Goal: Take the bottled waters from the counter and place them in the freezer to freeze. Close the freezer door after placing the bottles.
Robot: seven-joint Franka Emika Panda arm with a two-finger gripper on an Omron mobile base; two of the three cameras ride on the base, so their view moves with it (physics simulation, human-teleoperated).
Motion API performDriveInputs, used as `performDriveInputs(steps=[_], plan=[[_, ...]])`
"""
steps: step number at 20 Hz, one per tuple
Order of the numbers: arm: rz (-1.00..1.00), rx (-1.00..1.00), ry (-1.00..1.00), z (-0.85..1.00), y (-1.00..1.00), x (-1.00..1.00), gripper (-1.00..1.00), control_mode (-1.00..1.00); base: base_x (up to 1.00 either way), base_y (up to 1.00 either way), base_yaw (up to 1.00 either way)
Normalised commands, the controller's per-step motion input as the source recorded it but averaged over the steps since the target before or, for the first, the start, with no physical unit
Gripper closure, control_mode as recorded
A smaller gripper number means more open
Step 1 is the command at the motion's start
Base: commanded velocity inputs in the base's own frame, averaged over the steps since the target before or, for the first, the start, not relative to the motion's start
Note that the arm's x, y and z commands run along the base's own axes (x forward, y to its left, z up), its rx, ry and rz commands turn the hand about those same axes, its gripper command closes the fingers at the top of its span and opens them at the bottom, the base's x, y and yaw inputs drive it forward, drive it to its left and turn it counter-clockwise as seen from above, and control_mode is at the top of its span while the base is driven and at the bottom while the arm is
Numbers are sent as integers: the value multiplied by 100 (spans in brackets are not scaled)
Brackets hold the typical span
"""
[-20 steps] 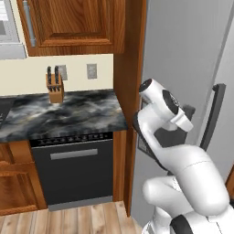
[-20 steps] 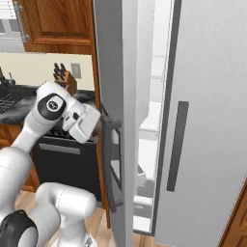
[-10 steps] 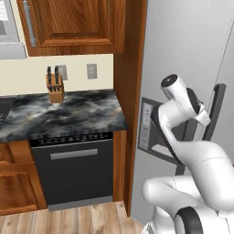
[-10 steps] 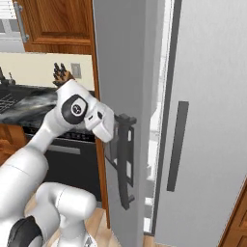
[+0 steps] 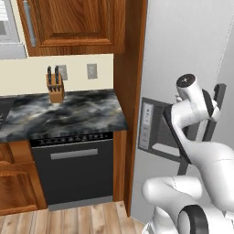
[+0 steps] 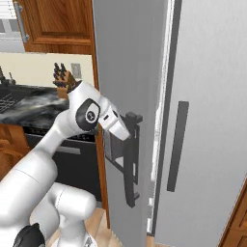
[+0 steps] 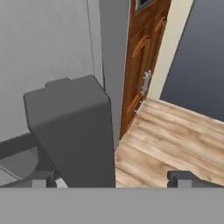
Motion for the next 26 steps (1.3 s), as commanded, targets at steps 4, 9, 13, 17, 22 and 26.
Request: performDriveInputs(steps=[4,9,13,17,22,26], plan=[[29,2,1,0,-38,17,-100,-100,0,0,0],[24,3,1,0,-22,11,-100,-100,0,0,0],[15,10,0,0,-33,24,-100,-100,0,0,0],[10,1,0,2,-5,12,-100,-100,0,0,0],[9,0,-1,0,0,32,-100,-100,0,0,0],[7,0,-6,0,-12,47,-100,-100,0,0,0]])
